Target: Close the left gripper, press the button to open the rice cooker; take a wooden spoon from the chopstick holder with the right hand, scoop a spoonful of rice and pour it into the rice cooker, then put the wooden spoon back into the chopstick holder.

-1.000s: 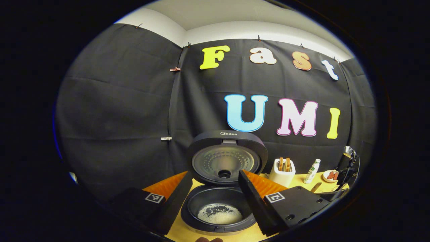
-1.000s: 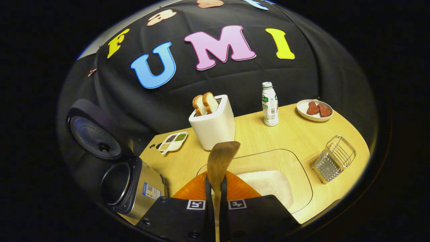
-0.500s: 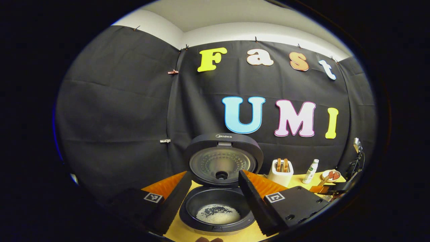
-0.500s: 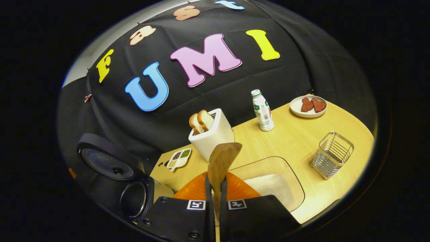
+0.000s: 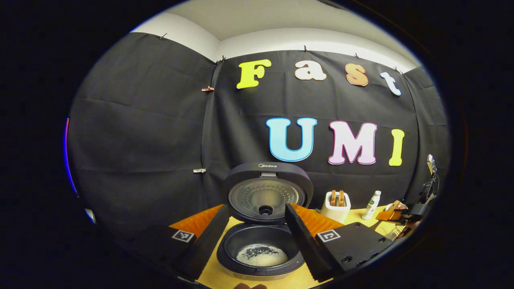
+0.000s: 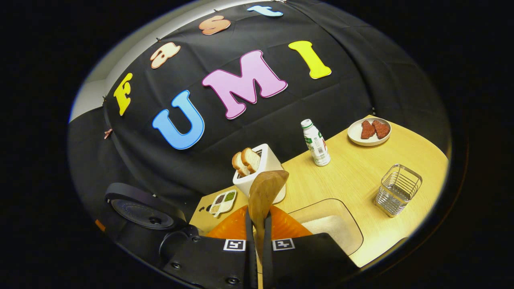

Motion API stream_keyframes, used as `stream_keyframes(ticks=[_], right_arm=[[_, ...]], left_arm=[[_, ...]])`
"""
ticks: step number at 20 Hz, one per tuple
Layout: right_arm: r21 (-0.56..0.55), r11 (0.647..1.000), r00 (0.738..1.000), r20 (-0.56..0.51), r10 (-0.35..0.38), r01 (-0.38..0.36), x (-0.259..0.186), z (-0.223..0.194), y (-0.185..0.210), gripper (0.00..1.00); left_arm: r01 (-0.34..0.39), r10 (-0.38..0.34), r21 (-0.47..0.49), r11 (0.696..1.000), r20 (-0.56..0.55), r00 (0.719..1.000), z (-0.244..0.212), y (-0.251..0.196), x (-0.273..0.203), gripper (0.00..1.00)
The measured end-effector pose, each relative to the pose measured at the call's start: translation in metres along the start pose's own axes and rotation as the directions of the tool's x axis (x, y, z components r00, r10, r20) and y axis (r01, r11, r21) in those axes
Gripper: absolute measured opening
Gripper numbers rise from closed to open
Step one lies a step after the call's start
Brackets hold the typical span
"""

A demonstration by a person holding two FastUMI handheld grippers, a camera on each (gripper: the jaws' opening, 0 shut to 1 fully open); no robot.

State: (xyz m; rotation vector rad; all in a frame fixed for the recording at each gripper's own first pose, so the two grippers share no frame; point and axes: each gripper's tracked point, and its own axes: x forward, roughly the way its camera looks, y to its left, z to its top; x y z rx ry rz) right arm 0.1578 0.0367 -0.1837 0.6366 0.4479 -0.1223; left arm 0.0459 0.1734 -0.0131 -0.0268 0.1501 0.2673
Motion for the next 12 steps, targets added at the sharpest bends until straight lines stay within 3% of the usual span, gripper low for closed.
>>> stream_keyframes(ticks=[6, 8, 12], right_arm=[[-0.015, 0.989, 0.989, -0.010, 0.150, -0.150, -0.008, 0.001, 0.093, 0.09], [-0.033, 0.977, 0.977, -0.027, 0.209, -0.210, -0.008, -0.010, 0.129, 0.10], [-0.071, 0.945, 0.946, -0.085, 0.314, -0.320, -0.009, -0.038, 0.195, 0.10]], left_arm=[[-0.053, 0.053, -0.019, 0.998, 0.003, 0.999, -0.003, 0.029, -0.007, 0.95], [-0.046, 0.047, -0.041, 0.998, 0.014, 0.999, 0.001, 0.034, -0.009, 0.95], [-0.113, 0.112, 0.021, 0.993, 0.063, 0.992, 0.023, 0.069, -0.009, 0.95]])
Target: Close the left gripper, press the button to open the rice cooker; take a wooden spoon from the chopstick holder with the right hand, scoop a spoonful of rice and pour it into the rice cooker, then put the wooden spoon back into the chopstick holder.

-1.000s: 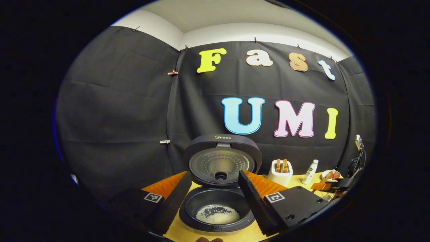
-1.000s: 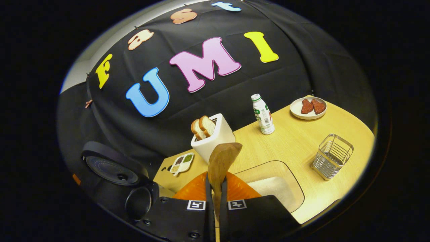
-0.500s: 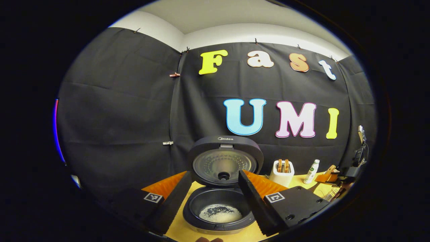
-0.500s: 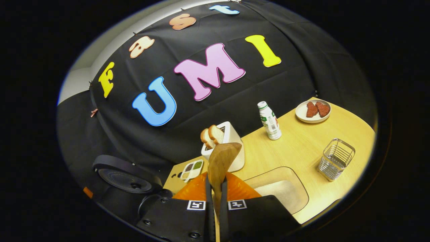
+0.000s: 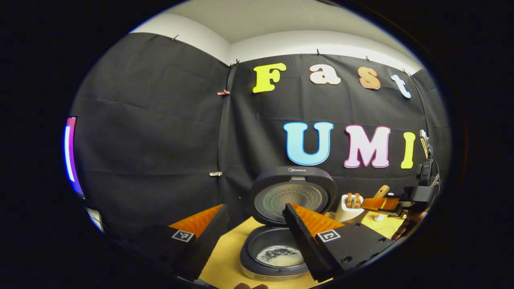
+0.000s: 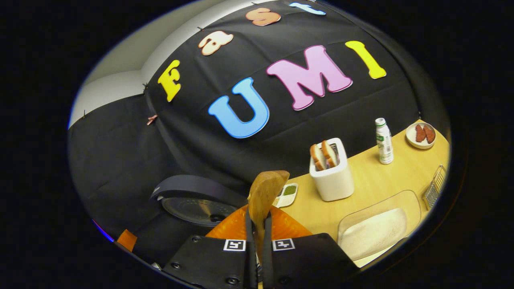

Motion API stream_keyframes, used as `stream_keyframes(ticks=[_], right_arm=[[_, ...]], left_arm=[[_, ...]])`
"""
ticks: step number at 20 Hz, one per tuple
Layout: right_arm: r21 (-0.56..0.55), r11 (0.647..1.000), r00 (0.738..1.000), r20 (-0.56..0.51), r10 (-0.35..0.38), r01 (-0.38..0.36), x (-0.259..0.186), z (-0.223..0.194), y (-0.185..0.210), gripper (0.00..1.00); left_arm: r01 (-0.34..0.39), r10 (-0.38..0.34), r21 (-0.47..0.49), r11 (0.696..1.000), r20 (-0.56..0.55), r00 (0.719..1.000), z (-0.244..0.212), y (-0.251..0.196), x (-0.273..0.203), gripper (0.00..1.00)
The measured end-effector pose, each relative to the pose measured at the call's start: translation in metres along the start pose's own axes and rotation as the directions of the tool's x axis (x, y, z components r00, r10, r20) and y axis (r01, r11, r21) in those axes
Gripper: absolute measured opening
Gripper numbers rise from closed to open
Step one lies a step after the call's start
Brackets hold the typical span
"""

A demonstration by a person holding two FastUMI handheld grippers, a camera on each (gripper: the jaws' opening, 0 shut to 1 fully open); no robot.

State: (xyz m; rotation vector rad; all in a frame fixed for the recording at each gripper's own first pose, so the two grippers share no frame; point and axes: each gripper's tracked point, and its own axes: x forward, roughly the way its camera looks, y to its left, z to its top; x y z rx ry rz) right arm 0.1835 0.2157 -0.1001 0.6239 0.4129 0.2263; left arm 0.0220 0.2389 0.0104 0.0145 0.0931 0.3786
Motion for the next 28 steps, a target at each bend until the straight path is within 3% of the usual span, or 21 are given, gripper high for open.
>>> stream_keyframes(ticks=[4, 9, 11, 17, 19, 23, 28], right_arm=[[-0.167, 0.983, 0.997, -0.030, 0.076, -0.080, 0.018, -0.021, 0.043, 0.09], [-0.354, 0.928, 0.993, -0.074, 0.096, -0.116, 0.025, -0.048, 0.068, 0.09], [-0.447, 0.885, 0.991, -0.076, 0.110, -0.132, 0.022, -0.053, 0.072, 0.09], [-0.694, 0.700, 0.979, -0.034, 0.201, -0.168, 0.007, -0.057, 0.100, 0.10], [-0.724, 0.669, 0.974, -0.018, 0.227, -0.169, 0.002, -0.056, 0.105, 0.10], [-0.714, 0.679, 0.970, 0.003, 0.243, -0.168, -0.001, -0.050, 0.106, 0.10], [-0.577, 0.797, 0.973, 0.016, 0.229, -0.178, -0.013, -0.027, 0.088, 0.09]], left_arm=[[-0.026, 0.024, 0.028, 0.999, 0.080, 0.996, 0.035, 0.016, -0.001, 0.95], [-0.048, 0.048, -0.003, 0.999, 0.079, 0.996, 0.035, 0.028, 0.000, 0.95], [-0.048, 0.049, -0.007, 0.999, 0.073, 0.996, 0.033, 0.028, 0.000, 0.95], [-0.038, 0.040, -0.023, 0.999, 0.060, 0.997, 0.028, 0.023, 0.002, 0.95], [-0.035, 0.036, -0.026, 0.999, 0.059, 0.998, 0.027, 0.020, 0.002, 0.95], [-0.034, 0.036, -0.034, 0.999, 0.049, 0.998, 0.023, 0.018, 0.000, 0.95], [-0.019, 0.021, -0.050, 0.999, 0.028, 0.999, 0.018, 0.008, -0.002, 0.95]])
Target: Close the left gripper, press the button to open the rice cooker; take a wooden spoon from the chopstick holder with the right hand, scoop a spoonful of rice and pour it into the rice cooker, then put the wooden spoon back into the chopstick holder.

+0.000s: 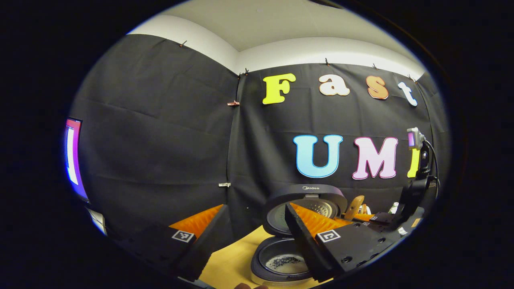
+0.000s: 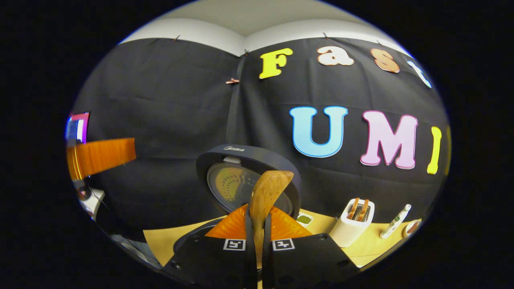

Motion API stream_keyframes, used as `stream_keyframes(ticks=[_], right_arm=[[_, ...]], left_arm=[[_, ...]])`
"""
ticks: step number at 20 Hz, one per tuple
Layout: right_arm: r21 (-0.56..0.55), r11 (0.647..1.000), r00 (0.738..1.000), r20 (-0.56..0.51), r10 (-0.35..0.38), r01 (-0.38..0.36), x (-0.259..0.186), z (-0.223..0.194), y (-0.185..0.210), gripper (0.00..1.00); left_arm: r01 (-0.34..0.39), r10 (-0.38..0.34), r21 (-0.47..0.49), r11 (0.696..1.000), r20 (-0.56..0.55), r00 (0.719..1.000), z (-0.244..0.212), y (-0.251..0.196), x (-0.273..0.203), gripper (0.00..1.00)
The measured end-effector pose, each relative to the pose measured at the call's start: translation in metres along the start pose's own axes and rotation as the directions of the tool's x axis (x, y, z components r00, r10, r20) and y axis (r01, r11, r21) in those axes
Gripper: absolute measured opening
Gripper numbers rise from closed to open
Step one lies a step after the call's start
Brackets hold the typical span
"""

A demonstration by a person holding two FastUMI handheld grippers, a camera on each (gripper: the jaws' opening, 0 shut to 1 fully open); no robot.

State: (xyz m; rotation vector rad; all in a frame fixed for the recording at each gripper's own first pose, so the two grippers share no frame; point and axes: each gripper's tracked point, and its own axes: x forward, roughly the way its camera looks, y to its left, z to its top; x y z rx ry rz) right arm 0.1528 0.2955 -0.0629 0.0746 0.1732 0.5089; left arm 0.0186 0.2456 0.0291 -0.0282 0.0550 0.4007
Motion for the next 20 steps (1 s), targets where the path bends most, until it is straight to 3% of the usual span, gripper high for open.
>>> stream_keyframes(ticks=[6, 10, 14, 20], right_arm=[[0.111, 0.985, 0.991, 0.005, -0.134, 0.133, -0.046, 0.012, -0.079, 0.09], [0.113, 0.954, 0.960, -0.018, -0.279, 0.279, -0.096, 0.004, -0.163, 0.10], [0.115, 0.876, 0.884, -0.051, -0.465, 0.468, -0.164, -0.016, -0.272, 0.10], [0.101, 0.747, 0.754, -0.121, -0.646, 0.657, -0.247, -0.062, -0.400, 0.10]], left_arm=[[0.060, -0.060, -0.009, 0.998, -0.010, 0.998, -0.002, -0.047, -0.001, 0.95], [0.116, -0.116, -0.007, 0.993, -0.014, 0.993, -0.006, -0.089, -0.006, 0.95], [0.154, -0.153, 0.022, 0.988, -0.012, 0.988, -0.009, -0.125, -0.008, 0.95], [0.164, -0.164, 0.000, 0.986, -0.030, 0.986, -0.014, -0.164, -0.017, 0.95]])
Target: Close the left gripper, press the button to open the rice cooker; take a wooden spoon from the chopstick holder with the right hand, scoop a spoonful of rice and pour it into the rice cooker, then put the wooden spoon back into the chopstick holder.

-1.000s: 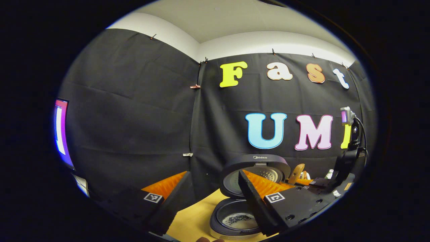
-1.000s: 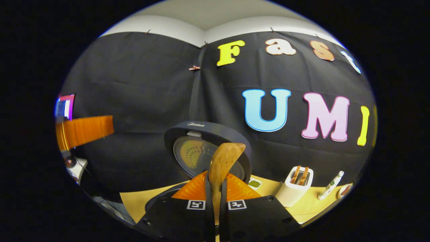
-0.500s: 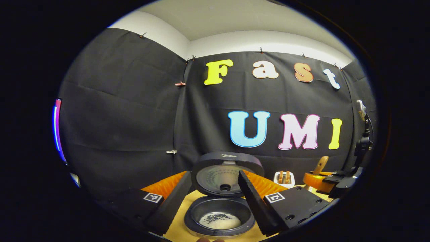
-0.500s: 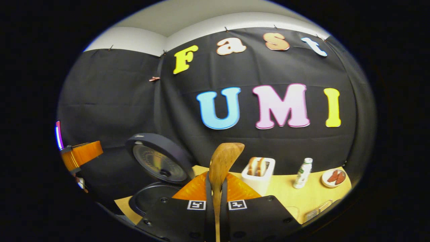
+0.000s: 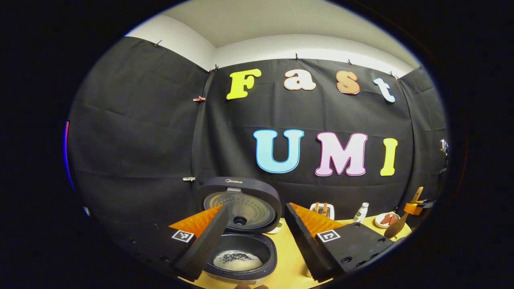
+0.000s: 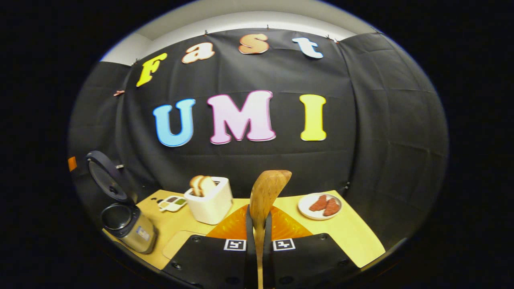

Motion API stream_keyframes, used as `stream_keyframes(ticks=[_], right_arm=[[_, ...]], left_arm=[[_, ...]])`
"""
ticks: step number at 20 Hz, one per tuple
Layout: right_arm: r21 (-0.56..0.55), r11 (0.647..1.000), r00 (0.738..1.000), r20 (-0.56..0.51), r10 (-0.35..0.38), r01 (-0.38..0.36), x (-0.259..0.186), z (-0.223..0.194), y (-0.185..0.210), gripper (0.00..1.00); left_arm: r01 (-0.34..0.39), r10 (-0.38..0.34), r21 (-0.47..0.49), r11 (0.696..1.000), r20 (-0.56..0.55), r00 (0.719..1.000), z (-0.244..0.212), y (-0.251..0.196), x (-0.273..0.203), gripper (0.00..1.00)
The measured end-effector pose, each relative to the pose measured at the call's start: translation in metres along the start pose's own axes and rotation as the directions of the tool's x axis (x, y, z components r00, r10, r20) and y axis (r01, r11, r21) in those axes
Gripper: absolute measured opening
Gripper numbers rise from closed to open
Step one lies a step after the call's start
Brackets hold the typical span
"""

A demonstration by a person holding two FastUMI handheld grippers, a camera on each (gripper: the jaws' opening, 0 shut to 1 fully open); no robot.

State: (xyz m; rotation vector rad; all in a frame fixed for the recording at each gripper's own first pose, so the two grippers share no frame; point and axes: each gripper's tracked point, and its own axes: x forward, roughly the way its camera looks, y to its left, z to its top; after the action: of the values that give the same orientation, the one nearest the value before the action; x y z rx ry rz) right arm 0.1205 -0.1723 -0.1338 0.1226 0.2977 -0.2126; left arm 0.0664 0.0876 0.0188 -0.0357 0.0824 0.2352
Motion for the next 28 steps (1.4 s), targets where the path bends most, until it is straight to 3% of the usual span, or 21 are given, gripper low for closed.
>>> stream_keyframes(ticks=[6, 12, 19, 21, 23, 27, 28], right_arm=[[0.026, 0.997, 0.994, -0.087, -0.067, 0.069, 0.022, -0.043, -0.052, 0.09], [0.016, 0.999, 0.989, -0.144, -0.041, 0.044, 0.021, -0.070, -0.048, 0.11], [0.008, 0.996, 0.962, -0.261, -0.081, 0.086, 0.023, -0.114, -0.060, 0.16], [-0.001, 0.992, 0.955, -0.272, -0.120, 0.125, 0.019, -0.116, -0.067, 0.19], [0.009, 0.989, 0.961, -0.240, -0.140, 0.146, 0.016, -0.107, -0.071, 0.30], [0.006, 0.990, 0.967, -0.217, -0.135, 0.139, 0.009, -0.094, -0.067, 0.32], [0.001, 0.990, 0.970, -0.202, -0.137, 0.140, 0.007, -0.090, -0.067, 0.37]], left_arm=[[0.004, -0.004, 0.028, 1.000, 0.000, 1.000, 0.002, -0.026, -0.006, 0.95], [0.007, -0.008, 0.026, 1.000, 0.004, 1.000, 0.003, -0.031, -0.015, 0.95], [-0.004, 0.003, 0.036, 0.999, 0.011, 1.000, 0.005, -0.026, -0.022, 0.95], [-0.004, 0.004, 0.027, 1.000, 0.011, 1.000, 0.005, -0.025, -0.023, 0.95], [-0.003, 0.002, 0.025, 1.000, 0.007, 1.000, 0.003, -0.025, -0.024, 0.95], [0.001, -0.001, 0.016, 1.000, 0.011, 1.000, 0.004, -0.024, -0.025, 0.95], [0.003, -0.003, 0.013, 1.000, 0.011, 1.000, 0.004, -0.024, -0.025, 0.95]])
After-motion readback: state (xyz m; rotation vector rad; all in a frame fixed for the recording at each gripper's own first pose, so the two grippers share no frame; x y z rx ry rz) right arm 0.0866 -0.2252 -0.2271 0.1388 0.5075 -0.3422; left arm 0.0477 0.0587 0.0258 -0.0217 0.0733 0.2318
